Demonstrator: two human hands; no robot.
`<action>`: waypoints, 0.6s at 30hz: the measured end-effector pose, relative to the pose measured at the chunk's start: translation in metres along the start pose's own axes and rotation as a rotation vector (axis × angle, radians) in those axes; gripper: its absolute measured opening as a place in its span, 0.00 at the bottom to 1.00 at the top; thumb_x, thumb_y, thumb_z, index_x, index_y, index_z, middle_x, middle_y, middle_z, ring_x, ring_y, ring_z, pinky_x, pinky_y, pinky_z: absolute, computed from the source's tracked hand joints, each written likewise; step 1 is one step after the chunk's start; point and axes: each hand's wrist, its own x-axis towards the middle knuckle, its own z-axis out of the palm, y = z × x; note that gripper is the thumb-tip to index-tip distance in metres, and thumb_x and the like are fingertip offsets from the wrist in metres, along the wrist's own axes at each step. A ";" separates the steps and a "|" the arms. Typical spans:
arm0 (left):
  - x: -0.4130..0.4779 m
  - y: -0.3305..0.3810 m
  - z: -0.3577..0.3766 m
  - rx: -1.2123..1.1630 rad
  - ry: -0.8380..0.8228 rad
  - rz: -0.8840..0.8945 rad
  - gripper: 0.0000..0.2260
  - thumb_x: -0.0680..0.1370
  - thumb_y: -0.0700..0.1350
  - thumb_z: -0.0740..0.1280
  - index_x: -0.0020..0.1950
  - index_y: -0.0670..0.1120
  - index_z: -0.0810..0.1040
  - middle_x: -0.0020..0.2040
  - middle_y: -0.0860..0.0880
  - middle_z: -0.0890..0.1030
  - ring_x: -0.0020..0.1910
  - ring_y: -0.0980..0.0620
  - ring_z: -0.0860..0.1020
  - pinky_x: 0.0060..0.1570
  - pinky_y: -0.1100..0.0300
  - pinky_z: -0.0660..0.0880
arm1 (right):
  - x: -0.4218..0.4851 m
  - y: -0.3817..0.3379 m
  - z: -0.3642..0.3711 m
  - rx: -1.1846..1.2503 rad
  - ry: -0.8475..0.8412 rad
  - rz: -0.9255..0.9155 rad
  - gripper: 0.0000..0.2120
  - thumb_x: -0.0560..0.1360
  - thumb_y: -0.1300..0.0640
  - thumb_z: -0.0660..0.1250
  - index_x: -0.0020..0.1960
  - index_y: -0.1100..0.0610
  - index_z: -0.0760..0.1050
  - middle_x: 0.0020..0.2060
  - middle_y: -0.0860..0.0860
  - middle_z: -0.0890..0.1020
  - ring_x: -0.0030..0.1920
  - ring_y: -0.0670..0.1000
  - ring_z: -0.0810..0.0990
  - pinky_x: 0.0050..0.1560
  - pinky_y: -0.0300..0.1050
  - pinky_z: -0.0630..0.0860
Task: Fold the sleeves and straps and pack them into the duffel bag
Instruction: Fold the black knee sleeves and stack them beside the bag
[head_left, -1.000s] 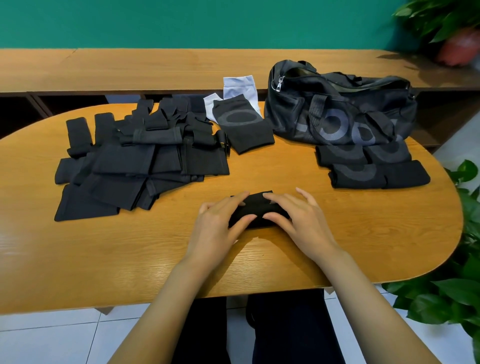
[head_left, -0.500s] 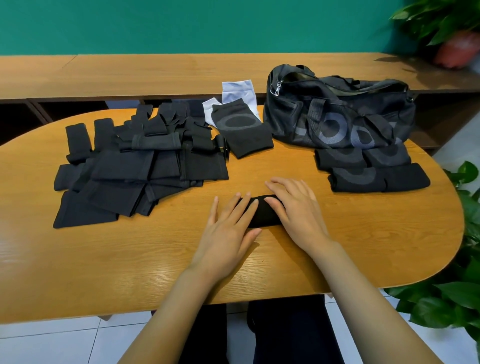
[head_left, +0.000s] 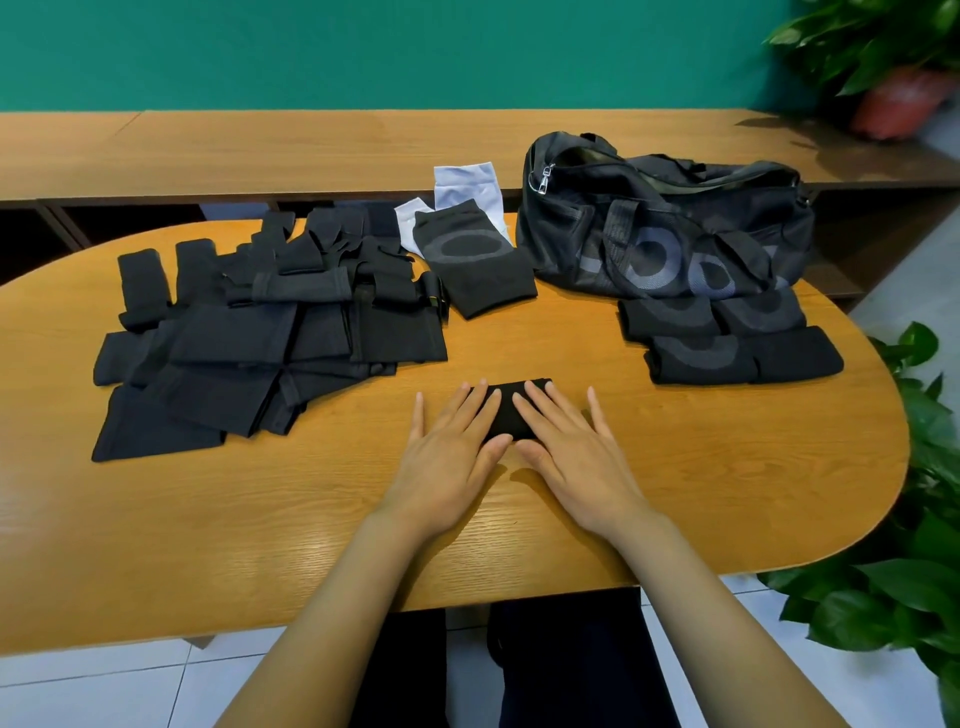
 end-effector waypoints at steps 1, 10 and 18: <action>0.001 0.000 -0.001 -0.008 0.001 -0.005 0.28 0.82 0.61 0.42 0.80 0.54 0.47 0.80 0.56 0.45 0.78 0.60 0.41 0.75 0.47 0.32 | 0.001 0.000 -0.002 -0.002 -0.006 0.002 0.37 0.75 0.32 0.30 0.79 0.47 0.46 0.79 0.44 0.49 0.78 0.43 0.40 0.76 0.53 0.31; 0.014 0.004 -0.006 -0.161 0.019 -0.105 0.34 0.77 0.64 0.36 0.80 0.52 0.51 0.80 0.55 0.48 0.78 0.60 0.43 0.75 0.48 0.31 | -0.009 -0.005 -0.005 0.011 0.160 -0.074 0.30 0.81 0.35 0.42 0.63 0.49 0.75 0.77 0.47 0.61 0.79 0.45 0.48 0.76 0.53 0.34; 0.021 0.008 -0.007 -0.329 0.057 -0.144 0.33 0.77 0.64 0.38 0.79 0.52 0.57 0.79 0.54 0.56 0.78 0.60 0.50 0.75 0.50 0.33 | 0.007 -0.010 -0.007 -0.183 0.051 -0.097 0.41 0.77 0.33 0.34 0.73 0.56 0.68 0.79 0.47 0.50 0.79 0.50 0.43 0.76 0.58 0.34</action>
